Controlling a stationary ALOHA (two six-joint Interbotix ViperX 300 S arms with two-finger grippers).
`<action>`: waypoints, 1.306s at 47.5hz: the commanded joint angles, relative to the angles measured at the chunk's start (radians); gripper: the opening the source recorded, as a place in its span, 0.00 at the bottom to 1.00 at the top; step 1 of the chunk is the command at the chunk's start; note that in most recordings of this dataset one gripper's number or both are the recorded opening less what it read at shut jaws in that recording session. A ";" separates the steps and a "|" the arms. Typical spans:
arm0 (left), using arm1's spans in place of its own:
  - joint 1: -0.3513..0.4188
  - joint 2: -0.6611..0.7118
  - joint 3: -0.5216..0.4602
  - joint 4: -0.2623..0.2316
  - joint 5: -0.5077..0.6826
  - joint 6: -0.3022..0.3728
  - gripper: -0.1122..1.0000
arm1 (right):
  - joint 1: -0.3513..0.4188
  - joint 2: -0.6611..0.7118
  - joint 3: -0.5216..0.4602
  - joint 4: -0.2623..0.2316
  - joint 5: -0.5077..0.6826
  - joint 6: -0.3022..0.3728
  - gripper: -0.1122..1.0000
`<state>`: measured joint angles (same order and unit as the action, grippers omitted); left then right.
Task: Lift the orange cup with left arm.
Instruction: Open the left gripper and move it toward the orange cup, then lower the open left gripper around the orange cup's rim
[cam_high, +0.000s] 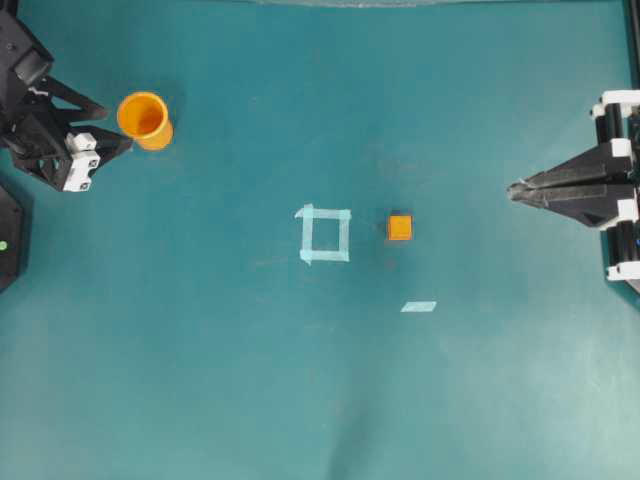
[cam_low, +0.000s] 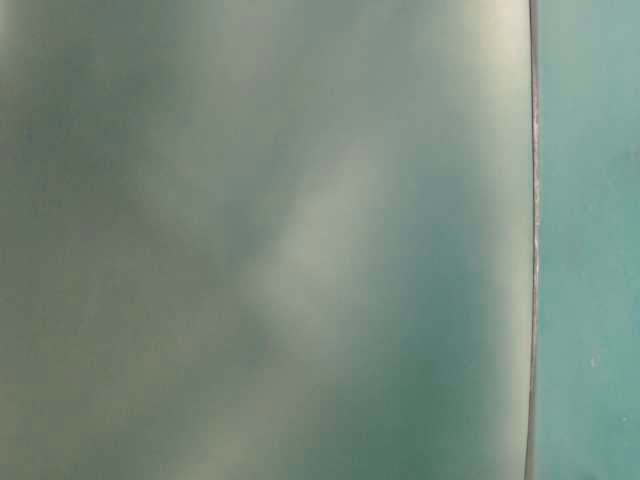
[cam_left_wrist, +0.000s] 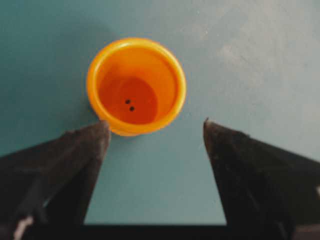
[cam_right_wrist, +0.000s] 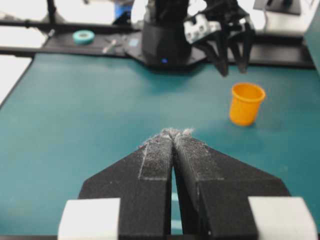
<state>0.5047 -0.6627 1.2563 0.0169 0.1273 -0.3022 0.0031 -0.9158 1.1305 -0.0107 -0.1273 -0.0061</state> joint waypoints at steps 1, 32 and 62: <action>0.006 0.002 0.011 0.002 -0.032 0.002 0.76 | -0.002 0.003 -0.020 -0.002 0.005 0.002 0.10; -0.031 0.163 0.044 -0.002 -0.129 -0.012 0.76 | -0.002 0.009 -0.020 -0.002 0.012 0.000 0.10; 0.025 0.368 -0.031 0.002 -0.250 0.011 0.76 | 0.000 0.017 -0.018 -0.002 0.014 0.003 0.10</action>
<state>0.5123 -0.2930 1.2456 0.0153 -0.1074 -0.2945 0.0015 -0.9035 1.1305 -0.0107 -0.1089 -0.0046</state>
